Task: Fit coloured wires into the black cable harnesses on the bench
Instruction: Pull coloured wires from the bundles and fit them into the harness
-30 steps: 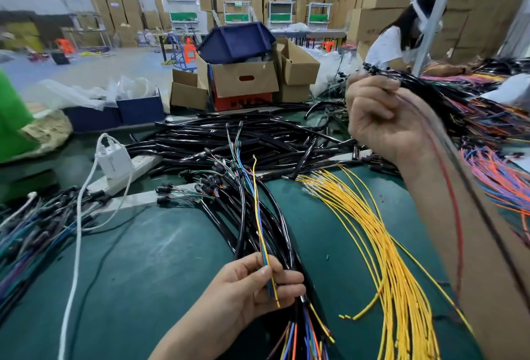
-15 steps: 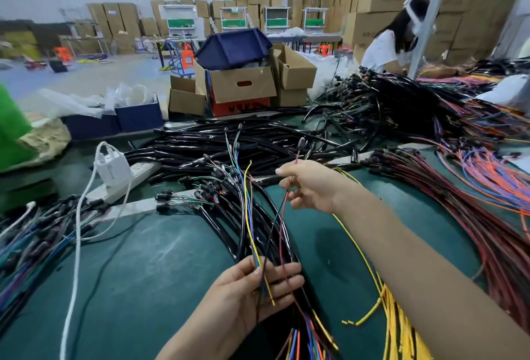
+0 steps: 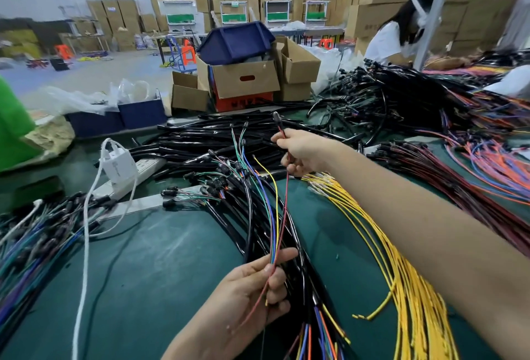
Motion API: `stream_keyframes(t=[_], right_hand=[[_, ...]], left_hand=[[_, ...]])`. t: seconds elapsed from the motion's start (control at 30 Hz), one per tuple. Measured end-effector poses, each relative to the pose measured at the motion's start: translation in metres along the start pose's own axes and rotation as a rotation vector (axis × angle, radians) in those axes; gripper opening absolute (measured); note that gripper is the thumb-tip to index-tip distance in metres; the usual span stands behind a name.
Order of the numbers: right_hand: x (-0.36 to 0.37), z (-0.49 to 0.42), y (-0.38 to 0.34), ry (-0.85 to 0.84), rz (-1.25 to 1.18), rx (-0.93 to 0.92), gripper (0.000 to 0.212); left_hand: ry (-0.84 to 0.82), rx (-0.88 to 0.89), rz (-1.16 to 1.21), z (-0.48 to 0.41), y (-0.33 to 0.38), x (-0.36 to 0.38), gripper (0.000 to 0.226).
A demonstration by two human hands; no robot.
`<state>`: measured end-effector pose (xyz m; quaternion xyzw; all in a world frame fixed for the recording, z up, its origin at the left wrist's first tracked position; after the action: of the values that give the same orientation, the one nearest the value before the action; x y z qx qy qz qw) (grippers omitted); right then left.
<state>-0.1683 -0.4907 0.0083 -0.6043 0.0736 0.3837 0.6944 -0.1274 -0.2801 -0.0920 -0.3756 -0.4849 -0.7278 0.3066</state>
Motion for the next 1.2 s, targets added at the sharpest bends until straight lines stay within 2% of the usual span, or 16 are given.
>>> stream_keyframes(t=[0.17,0.2,0.27,0.3,0.33,0.37,0.43,0.47,0.57,0.63,0.7,1.03,1.1,1.2], right_hand=[[0.002,-0.017,-0.016,0.05,-0.014,-0.056,0.005],[0.0,-0.017,-0.016,0.072,-0.007,-0.072,0.014],[-0.001,-0.016,-0.008,0.082,0.053,-0.082,0.056],[-0.001,-0.013,-0.003,0.077,0.082,-0.083,0.067],[-0.002,-0.008,0.002,0.082,0.102,-0.081,0.067],[-0.004,-0.001,0.008,0.095,0.124,-0.08,0.058],[-0.006,0.017,0.022,0.094,0.186,-0.071,0.025],[-0.002,0.026,0.03,0.049,0.214,-0.063,0.02],[0.024,0.058,0.054,-0.18,0.273,-0.042,0.038],[0.041,0.077,0.062,-0.276,0.267,-0.051,0.038],[0.056,0.091,0.062,-0.329,0.158,-0.071,0.031],[0.073,0.098,0.062,-0.297,-0.284,-0.011,0.024],[0.07,0.095,0.061,-0.288,-0.315,-0.006,0.019],[0.076,0.097,0.059,-0.388,-0.292,0.004,0.021]], left_hand=[[0.039,-0.005,-0.004,0.001,-0.003,-0.002,0.034],[0.052,-0.008,0.003,0.001,-0.004,-0.002,0.035],[0.08,-0.008,0.012,0.001,-0.004,-0.004,0.037],[0.089,-0.007,0.014,0.001,-0.004,-0.005,0.038],[0.095,-0.005,0.015,0.001,-0.004,-0.006,0.038],[0.1,-0.002,0.017,0.001,-0.004,-0.007,0.039],[0.097,0.004,0.024,0.001,-0.004,-0.007,0.039],[0.092,0.007,0.028,0.0,-0.004,-0.007,0.038],[0.08,0.026,0.018,-0.001,-0.006,-0.009,0.033],[0.067,0.045,0.012,-0.002,-0.005,-0.006,0.029],[0.062,0.052,0.013,-0.002,-0.004,-0.003,0.026],[0.067,0.015,-0.046,0.001,-0.005,0.0,0.027],[0.037,0.004,-0.052,0.001,-0.006,0.002,0.029],[-0.003,0.005,-0.077,0.002,-0.008,0.004,0.027]])
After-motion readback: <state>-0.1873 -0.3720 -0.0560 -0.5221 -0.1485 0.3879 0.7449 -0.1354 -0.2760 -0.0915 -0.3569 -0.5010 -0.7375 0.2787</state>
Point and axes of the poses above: each hand's wrist, its own z-axis away from the middle knuckle, its own x-axis out of the palm, y = z × x, the point moved 8 cm from there along -z, towards the middle knuckle, and after that the axes turned 15 degrees about z, right-handed, at the moved point
